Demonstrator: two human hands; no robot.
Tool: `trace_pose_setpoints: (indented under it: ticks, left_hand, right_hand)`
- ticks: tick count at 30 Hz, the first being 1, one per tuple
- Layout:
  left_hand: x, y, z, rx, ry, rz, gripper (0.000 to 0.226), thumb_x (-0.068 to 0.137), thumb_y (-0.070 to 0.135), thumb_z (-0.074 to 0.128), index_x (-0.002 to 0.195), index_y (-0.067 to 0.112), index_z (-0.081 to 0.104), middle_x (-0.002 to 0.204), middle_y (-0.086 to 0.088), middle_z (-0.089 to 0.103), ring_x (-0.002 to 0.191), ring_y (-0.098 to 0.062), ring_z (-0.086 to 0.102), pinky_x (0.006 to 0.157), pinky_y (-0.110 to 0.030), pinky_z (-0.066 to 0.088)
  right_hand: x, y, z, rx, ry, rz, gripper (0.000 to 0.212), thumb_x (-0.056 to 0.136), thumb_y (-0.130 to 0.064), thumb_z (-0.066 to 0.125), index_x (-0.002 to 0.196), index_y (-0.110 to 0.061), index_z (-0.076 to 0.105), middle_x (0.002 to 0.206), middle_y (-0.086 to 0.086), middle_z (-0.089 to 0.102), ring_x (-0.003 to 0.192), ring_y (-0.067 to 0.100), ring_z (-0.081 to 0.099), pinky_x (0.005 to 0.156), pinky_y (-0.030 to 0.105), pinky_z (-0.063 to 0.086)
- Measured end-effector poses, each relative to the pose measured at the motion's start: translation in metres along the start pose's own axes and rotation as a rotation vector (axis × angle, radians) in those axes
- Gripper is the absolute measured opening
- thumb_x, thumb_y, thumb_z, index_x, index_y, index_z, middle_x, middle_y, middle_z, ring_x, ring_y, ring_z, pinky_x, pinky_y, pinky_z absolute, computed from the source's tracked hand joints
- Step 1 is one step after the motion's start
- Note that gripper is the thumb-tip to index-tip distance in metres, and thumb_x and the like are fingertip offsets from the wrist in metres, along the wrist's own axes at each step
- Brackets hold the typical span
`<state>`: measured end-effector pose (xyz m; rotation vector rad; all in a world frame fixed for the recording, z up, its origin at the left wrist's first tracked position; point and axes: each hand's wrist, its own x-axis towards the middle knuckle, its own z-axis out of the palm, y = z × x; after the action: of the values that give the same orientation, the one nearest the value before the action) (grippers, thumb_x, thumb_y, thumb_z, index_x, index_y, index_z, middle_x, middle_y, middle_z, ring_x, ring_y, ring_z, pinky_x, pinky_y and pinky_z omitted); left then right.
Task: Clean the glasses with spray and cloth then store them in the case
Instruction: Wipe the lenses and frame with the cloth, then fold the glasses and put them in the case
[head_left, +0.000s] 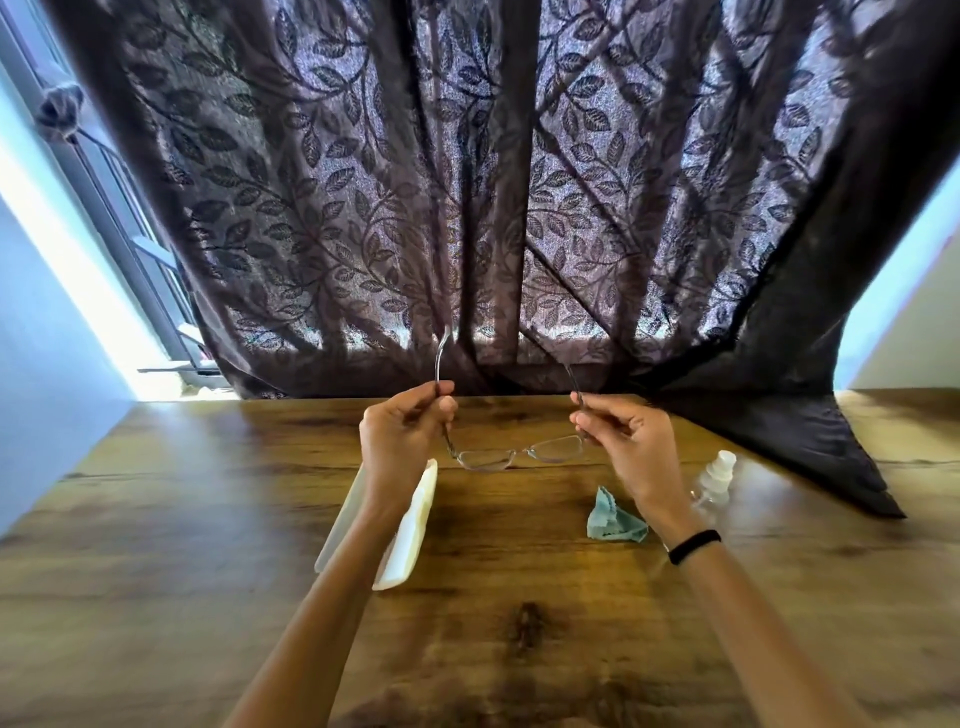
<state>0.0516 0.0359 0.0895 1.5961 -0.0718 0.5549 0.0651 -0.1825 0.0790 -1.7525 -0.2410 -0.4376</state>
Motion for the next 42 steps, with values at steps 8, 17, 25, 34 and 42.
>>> trace_pose_setpoints:
  ticks: [8, 17, 25, 34, 42]
  left_hand:
    - [0.003, 0.006, -0.004, -0.045, -0.182, -0.046, 0.027, 0.083, -0.008, 0.059, 0.106, 0.006, 0.064, 0.076, -0.007, 0.067, 0.063, -0.004, 0.063, 0.073, -0.025, 0.057]
    - [0.006, 0.009, -0.006, 0.045, -0.115, 0.051, 0.029, 0.081, -0.004, 0.063, 0.103, 0.015, 0.066, 0.074, -0.003, 0.069, 0.063, -0.011, 0.06, 0.076, -0.039, 0.056]
    - [0.004, 0.007, -0.004, 0.036, -0.089, 0.109, 0.035, 0.079, -0.006, 0.064, 0.113, 0.005, 0.06, 0.078, -0.006, 0.068, 0.061, -0.004, 0.06, 0.07, -0.028, 0.057]
    - [0.003, 0.01, 0.003, 0.318, -0.296, 0.16, 0.024, 0.074, 0.005, 0.074, 0.097, 0.012, 0.073, 0.09, 0.0, 0.073, 0.08, 0.004, 0.065, 0.08, -0.015, 0.051]
    - [-0.005, -0.003, 0.012, 0.708, -0.503, 0.225, 0.015, 0.075, 0.025, 0.074, 0.09, 0.026, 0.075, 0.09, 0.012, 0.072, 0.085, -0.006, 0.061, 0.073, -0.021, 0.048]
  right_hand:
    - [-0.01, 0.006, -0.003, -0.429, -0.111, -0.222, 0.027, 0.082, 0.006, 0.06, 0.098, -0.013, 0.071, 0.087, -0.004, 0.068, 0.077, 0.004, 0.062, 0.067, 0.006, 0.047]
    - [-0.012, 0.007, -0.007, -0.295, -0.106, -0.092, 0.019, 0.08, -0.007, 0.067, 0.099, -0.012, 0.07, 0.08, -0.009, 0.07, 0.068, -0.006, 0.064, 0.063, 0.007, 0.05]
    - [-0.018, 0.007, -0.008, 0.266, -0.055, 0.241, 0.015, 0.078, 0.0, 0.065, 0.083, -0.012, 0.071, 0.066, 0.002, 0.071, 0.063, 0.01, 0.066, 0.063, 0.015, 0.054]
    - [-0.02, 0.001, -0.005, 0.169, -0.021, 0.176, 0.018, 0.075, 0.0, 0.068, 0.076, -0.018, 0.071, 0.065, -0.004, 0.071, 0.06, 0.006, 0.064, 0.06, 0.013, 0.053]
    - [-0.02, -0.002, -0.003, 0.173, -0.059, 0.183, 0.015, 0.072, -0.005, 0.071, 0.076, -0.019, 0.072, 0.073, -0.004, 0.073, 0.071, 0.008, 0.068, 0.066, 0.016, 0.055]
